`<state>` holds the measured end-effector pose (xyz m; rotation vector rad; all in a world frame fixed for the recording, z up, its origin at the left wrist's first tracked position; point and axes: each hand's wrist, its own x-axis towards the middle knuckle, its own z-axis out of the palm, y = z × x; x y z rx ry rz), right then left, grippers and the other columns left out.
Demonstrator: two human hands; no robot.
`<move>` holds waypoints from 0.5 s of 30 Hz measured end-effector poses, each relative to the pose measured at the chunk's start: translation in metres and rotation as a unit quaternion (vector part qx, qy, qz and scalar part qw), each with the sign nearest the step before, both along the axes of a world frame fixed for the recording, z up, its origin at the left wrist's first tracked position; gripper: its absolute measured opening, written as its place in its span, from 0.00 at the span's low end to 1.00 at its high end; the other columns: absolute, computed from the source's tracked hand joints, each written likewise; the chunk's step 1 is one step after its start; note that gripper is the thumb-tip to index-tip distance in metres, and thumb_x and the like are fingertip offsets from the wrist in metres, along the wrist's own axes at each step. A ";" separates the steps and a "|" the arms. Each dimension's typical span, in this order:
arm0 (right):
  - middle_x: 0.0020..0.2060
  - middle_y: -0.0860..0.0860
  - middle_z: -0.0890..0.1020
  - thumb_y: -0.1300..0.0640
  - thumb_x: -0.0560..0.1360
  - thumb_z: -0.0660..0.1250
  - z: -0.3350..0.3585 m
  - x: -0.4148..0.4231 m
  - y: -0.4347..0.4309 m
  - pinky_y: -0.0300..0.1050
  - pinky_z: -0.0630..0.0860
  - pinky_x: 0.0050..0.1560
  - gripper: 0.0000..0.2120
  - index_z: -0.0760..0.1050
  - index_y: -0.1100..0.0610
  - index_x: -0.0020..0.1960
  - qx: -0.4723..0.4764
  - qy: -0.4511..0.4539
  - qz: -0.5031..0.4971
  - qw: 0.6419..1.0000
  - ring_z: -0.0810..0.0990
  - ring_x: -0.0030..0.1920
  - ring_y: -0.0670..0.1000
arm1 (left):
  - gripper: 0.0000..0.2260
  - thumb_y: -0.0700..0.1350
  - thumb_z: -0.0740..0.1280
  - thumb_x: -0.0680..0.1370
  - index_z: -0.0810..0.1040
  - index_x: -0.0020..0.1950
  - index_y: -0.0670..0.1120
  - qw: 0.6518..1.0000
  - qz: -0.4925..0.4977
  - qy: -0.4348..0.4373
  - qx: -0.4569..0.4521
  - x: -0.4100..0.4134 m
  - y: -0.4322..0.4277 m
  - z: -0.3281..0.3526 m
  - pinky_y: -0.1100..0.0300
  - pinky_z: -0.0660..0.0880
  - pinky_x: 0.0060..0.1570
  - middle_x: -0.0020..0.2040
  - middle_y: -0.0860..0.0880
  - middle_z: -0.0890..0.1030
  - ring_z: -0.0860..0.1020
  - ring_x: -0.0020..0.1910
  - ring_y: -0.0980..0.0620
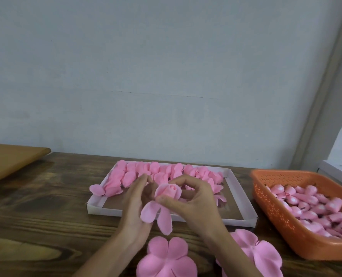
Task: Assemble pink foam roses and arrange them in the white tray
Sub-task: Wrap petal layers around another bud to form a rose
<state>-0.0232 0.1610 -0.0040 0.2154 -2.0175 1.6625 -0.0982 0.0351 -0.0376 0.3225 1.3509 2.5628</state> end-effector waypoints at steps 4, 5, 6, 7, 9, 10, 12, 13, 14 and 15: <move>0.40 0.49 0.88 0.60 0.67 0.81 -0.007 -0.001 -0.008 0.44 0.84 0.41 0.09 0.84 0.50 0.43 0.002 -0.013 -0.032 0.999 0.88 0.43 0.51 | 0.22 0.51 0.57 0.87 0.83 0.50 0.38 0.994 -0.021 -0.079 0.075 0.002 0.005 -0.008 0.51 0.84 0.38 0.45 0.39 0.84 0.86 0.42 0.42; 0.40 0.49 0.88 0.60 0.67 0.81 -0.009 -0.002 -0.009 0.46 0.85 0.42 0.09 0.85 0.50 0.43 -0.002 -0.017 -0.042 0.999 0.88 0.43 0.51 | 0.24 0.50 0.55 0.88 0.86 0.49 0.40 0.990 -0.036 -0.087 0.104 0.003 0.005 -0.010 0.55 0.84 0.36 0.45 0.43 0.87 0.87 0.41 0.47; 0.41 0.49 0.88 0.60 0.67 0.81 -0.011 -0.003 -0.010 0.49 0.85 0.42 0.09 0.85 0.50 0.43 -0.007 -0.020 -0.045 0.999 0.88 0.43 0.52 | 0.25 0.48 0.53 0.89 0.88 0.49 0.41 0.986 -0.054 -0.097 0.127 0.004 0.006 -0.010 0.59 0.83 0.36 0.45 0.48 0.88 0.88 0.42 0.52; 0.41 0.49 0.88 0.60 0.67 0.80 -0.013 -0.004 -0.010 0.50 0.85 0.42 0.08 0.85 0.51 0.44 -0.010 -0.024 -0.051 0.998 0.88 0.43 0.52 | 0.26 0.48 0.52 0.90 0.88 0.52 0.41 0.984 -0.040 -0.115 0.129 0.004 0.006 -0.012 0.60 0.83 0.37 0.46 0.49 0.89 0.88 0.43 0.54; 0.41 0.49 0.88 0.59 0.67 0.80 -0.020 -0.007 -0.009 0.46 0.84 0.40 0.07 0.85 0.51 0.44 -0.007 -0.036 -0.057 0.998 0.87 0.42 0.51 | 0.28 0.59 0.54 0.87 0.87 0.60 0.40 0.974 -0.058 -0.169 0.141 0.008 0.005 -0.009 0.52 0.85 0.39 0.53 0.41 0.87 0.88 0.45 0.44; 0.41 0.49 0.88 0.58 0.67 0.80 -0.021 -0.008 -0.009 0.45 0.83 0.40 0.07 0.85 0.51 0.43 -0.003 -0.043 -0.063 0.997 0.87 0.41 0.50 | 0.31 0.63 0.55 0.84 0.85 0.63 0.40 0.969 -0.067 -0.186 0.147 0.008 0.004 -0.009 0.48 0.85 0.39 0.55 0.38 0.86 0.87 0.46 0.40; 0.39 0.48 0.87 0.53 0.66 0.80 -0.023 -0.009 -0.010 0.49 0.84 0.39 0.08 0.84 0.50 0.43 0.012 -0.061 -0.092 0.994 0.86 0.40 0.51 | 0.35 0.68 0.55 0.82 0.81 0.67 0.38 0.961 -0.075 -0.221 0.150 0.008 0.005 -0.009 0.47 0.84 0.40 0.57 0.36 0.85 0.87 0.46 0.38; 0.38 0.48 0.87 0.51 0.65 0.80 -0.024 -0.009 -0.010 0.50 0.84 0.39 0.09 0.84 0.49 0.43 0.020 -0.069 -0.106 0.992 0.86 0.39 0.51 | 0.37 0.69 0.56 0.81 0.79 0.69 0.38 0.956 -0.073 -0.244 0.142 0.012 0.005 -0.006 0.47 0.83 0.44 0.57 0.36 0.84 0.86 0.48 0.38; 0.37 0.48 0.86 0.49 0.64 0.80 -0.024 -0.008 -0.011 0.51 0.83 0.39 0.10 0.84 0.49 0.43 0.026 -0.076 -0.117 0.990 0.86 0.39 0.51 | 0.38 0.69 0.56 0.80 0.77 0.72 0.38 0.953 -0.077 -0.258 0.139 0.012 0.005 -0.009 0.47 0.80 0.47 0.58 0.36 0.84 0.85 0.50 0.38; 0.36 0.49 0.86 0.48 0.64 0.80 -0.022 -0.007 -0.012 0.53 0.82 0.39 0.10 0.83 0.49 0.42 0.029 -0.081 -0.127 0.988 0.85 0.38 0.53 | 0.39 0.70 0.57 0.79 0.76 0.73 0.38 0.951 -0.076 -0.266 0.135 0.013 0.007 -0.010 0.46 0.77 0.49 0.58 0.36 0.84 0.84 0.51 0.37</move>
